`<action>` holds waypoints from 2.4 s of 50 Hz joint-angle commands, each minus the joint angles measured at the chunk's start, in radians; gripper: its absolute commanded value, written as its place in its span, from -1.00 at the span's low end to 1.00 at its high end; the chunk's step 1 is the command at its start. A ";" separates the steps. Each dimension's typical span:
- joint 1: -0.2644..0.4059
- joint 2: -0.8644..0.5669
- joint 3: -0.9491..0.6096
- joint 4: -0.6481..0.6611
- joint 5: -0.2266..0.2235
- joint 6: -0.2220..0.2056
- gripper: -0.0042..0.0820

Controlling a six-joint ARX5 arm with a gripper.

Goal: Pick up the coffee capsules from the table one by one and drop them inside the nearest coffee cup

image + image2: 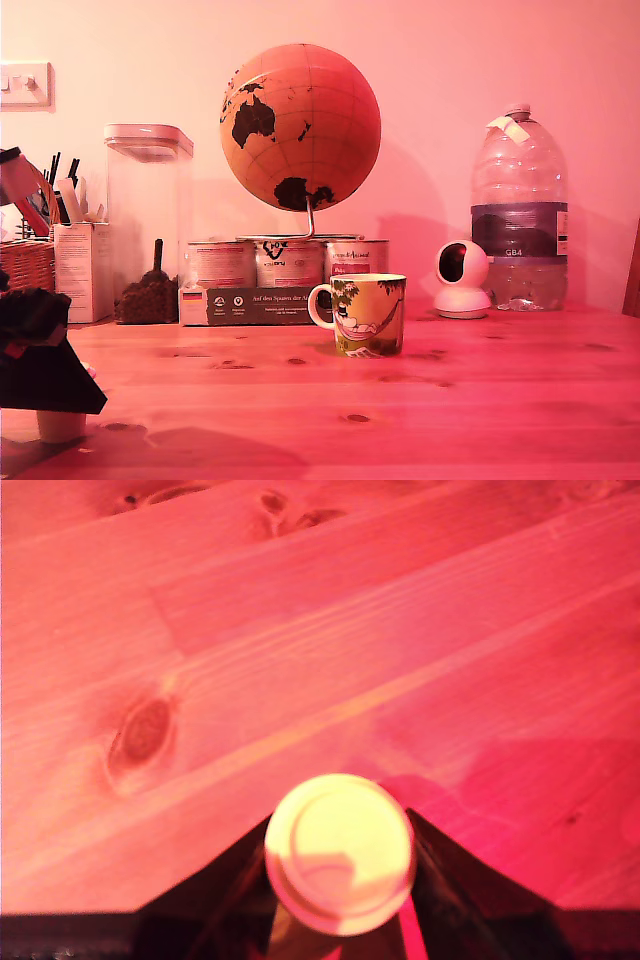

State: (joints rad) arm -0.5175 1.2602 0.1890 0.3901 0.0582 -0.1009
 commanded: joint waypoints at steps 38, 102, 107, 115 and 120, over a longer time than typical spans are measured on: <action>-0.003 -0.386 0.013 -0.220 0.099 0.030 -0.62; -0.003 -0.662 0.064 -0.227 0.126 -0.005 -0.69; -0.003 -0.629 0.102 -0.233 0.126 -0.005 -0.69; -0.003 -0.528 0.174 -0.257 0.145 -0.004 -0.69; -0.003 -0.463 0.219 -0.268 0.147 -0.004 -0.69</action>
State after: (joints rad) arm -0.5175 0.7704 0.3981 0.1246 0.2020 -0.1024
